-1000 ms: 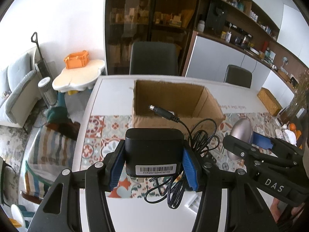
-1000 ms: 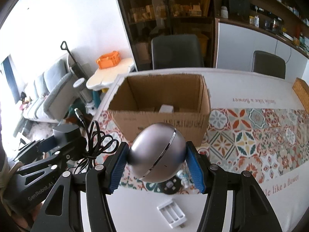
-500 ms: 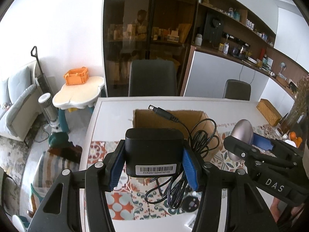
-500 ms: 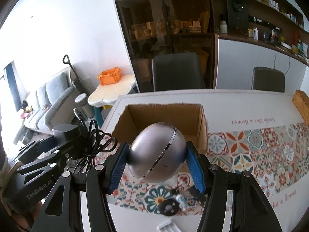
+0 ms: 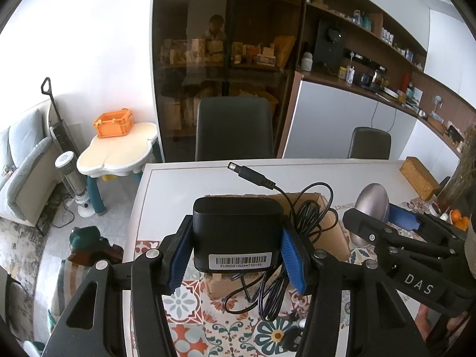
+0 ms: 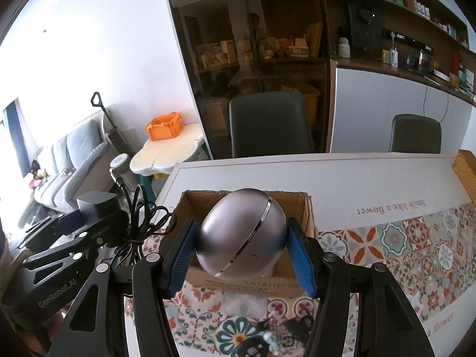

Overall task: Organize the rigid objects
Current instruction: 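Open the left gripper dropping the charger while right releases silver device into box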

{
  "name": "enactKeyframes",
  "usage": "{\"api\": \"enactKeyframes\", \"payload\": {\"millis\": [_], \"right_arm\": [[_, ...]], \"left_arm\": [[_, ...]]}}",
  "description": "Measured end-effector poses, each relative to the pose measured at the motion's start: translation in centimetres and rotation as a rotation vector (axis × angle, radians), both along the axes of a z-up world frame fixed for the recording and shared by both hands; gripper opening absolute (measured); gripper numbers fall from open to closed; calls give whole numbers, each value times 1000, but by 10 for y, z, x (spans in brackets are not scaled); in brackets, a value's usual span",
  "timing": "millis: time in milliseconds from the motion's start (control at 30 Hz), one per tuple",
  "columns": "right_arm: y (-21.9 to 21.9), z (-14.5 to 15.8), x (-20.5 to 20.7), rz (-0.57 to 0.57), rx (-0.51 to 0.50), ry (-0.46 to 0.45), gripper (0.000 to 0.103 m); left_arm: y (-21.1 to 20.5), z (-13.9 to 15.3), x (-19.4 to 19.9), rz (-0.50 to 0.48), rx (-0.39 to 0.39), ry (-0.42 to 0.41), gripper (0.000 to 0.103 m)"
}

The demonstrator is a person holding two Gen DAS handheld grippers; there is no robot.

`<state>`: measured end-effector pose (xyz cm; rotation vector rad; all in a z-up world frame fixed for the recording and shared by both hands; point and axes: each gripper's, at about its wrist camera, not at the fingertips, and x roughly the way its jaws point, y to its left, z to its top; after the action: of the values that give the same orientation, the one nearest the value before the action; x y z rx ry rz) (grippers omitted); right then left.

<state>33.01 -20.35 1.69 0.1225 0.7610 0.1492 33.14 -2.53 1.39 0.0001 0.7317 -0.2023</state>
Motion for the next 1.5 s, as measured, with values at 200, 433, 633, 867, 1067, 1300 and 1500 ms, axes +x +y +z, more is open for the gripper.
{"api": "enactKeyframes", "payload": {"millis": [200,433,633,867,1067,1300,1500], "right_arm": [[-7,-9,22,-14,-13,34,59],[-20,-23,41,-40,-18,95,59],[-24,-32,53,-52,-37,123,59],[-25,-37,63,-52,-49,147,59],[-21,-40,68,-43,-50,162,59],[-10,-46,77,-9,-48,182,60],[-2,-42,76,-19,-92,165,79]], "left_arm": [[-10,-12,22,-13,17,33,55],[-25,-29,51,-32,15,100,55],[-35,-46,73,-49,33,166,55],[-34,-52,82,-27,47,177,63],[-18,-51,75,42,78,147,86],[0,-46,66,112,123,104,96],[6,-37,55,135,129,69,101]]}}
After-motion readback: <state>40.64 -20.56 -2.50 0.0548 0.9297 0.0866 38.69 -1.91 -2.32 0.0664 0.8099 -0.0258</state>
